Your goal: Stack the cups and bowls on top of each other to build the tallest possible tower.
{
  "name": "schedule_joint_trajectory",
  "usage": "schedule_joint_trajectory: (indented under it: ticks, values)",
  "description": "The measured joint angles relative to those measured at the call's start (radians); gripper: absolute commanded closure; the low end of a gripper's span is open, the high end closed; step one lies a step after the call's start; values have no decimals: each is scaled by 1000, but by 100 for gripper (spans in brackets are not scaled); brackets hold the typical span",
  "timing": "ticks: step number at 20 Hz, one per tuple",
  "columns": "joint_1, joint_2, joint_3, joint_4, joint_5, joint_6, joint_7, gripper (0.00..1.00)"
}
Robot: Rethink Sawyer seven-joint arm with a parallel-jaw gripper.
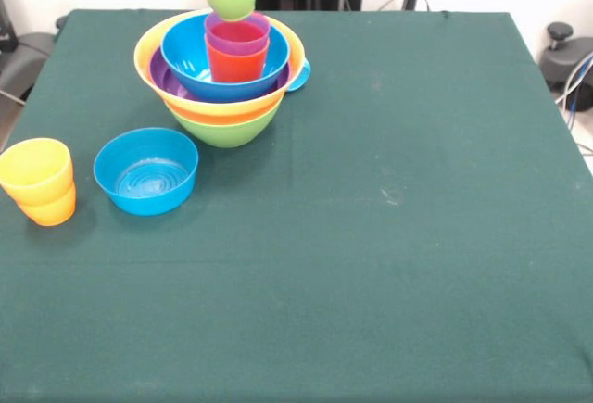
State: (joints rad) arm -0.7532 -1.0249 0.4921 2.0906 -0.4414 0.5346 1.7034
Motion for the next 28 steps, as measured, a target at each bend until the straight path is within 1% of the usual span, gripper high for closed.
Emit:
schedule_joint_trajectory:
  ticks: [6, 11, 13, 15, 17, 20, 28]
  values:
    - [31, 9, -50, 0, -3, -6, 0, 100]
    - [78, 39, -107, 0, -40, -38, 0, 100]
    - [107, 58, -139, -1, -63, -65, 0, 100]
    - [117, 65, -150, -1, -70, -75, 0, 100]
    - [144, 81, -181, -1, -77, -103, 0, 100]
    - [157, 84, -199, -1, -77, -120, 0, 100]
    - [160, 82, -235, -1, -76, -137, 0, 100]
